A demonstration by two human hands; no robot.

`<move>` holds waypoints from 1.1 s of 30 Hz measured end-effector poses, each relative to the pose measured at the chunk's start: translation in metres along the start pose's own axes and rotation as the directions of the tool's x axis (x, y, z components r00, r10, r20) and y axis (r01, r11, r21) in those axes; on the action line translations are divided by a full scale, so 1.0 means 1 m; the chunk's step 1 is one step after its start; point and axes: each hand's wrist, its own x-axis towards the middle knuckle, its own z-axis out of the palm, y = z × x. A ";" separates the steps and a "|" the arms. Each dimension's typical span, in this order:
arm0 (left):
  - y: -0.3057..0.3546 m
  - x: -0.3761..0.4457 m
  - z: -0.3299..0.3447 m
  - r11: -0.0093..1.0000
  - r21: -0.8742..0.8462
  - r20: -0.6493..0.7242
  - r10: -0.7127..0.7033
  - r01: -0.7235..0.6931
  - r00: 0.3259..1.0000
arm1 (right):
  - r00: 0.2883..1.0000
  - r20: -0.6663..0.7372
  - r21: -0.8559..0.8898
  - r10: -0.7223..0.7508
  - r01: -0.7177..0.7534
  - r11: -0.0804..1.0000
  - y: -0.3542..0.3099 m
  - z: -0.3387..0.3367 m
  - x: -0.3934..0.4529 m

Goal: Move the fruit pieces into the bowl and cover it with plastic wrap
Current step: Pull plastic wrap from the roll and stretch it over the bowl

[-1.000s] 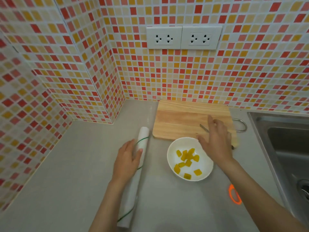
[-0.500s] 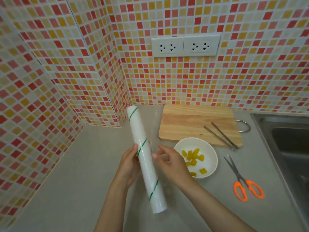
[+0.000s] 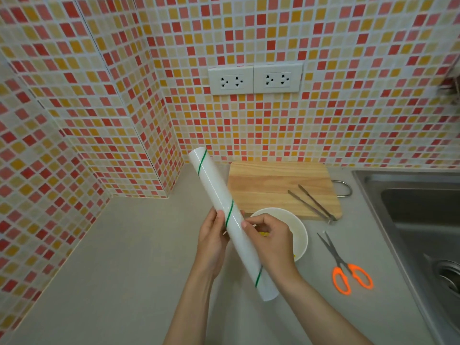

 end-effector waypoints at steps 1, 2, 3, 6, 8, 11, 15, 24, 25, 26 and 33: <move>-0.001 0.000 0.001 1.000 0.018 0.007 0.013 -0.013 1.000 | 1.000 -0.005 0.002 0.001 -0.001 1.000 0.000 -0.001 0.000; -0.001 0.001 0.003 0.999 0.032 0.012 0.022 -0.022 1.000 | 1.000 -0.010 -0.002 0.004 -0.004 1.000 0.000 -0.002 0.001; -0.002 0.001 0.003 0.999 0.042 0.014 0.028 -0.029 1.000 | 1.000 -0.016 -0.015 0.001 -0.001 1.000 0.001 -0.003 0.001; -0.004 0.001 0.003 0.995 0.082 0.020 0.056 -0.057 0.998 | 0.999 -0.004 -0.133 -0.049 0.048 0.990 0.002 -0.003 0.002; -0.004 0.000 0.003 0.991 0.109 0.023 0.075 -0.077 0.997 | 0.996 0.035 -0.228 -0.088 0.093 0.969 0.003 -0.001 0.002; -0.004 -0.001 0.001 0.987 0.132 0.032 0.085 -0.088 0.996 | 0.994 0.075 -0.218 -0.076 0.091 0.972 0.003 -0.001 0.006; -0.003 0.000 -0.003 0.993 0.101 0.010 0.063 -0.064 0.998 | 0.997 0.083 -0.066 -0.006 0.011 0.998 -0.004 -0.005 0.016; 0.000 0.000 0.000 0.994 0.091 0.088 0.059 -0.067 0.994 | 0.998 0.065 0.005 0.016 -0.016 1.000 -0.010 0.001 0.027; 0.000 0.000 0.000 0.994 0.093 0.092 0.055 -0.063 0.994 | 0.997 0.074 0.009 0.027 -0.027 1.000 -0.010 0.001 0.028; 0.000 0.000 0.000 0.994 0.094 0.098 0.049 -0.058 0.994 | 0.996 0.087 0.001 0.034 -0.034 0.999 -0.010 0.001 0.029; 0.002 0.004 -0.001 0.999 0.051 0.070 0.014 -0.017 0.997 | 0.966 0.229 0.068 0.117 -0.136 0.988 -0.014 -0.003 0.031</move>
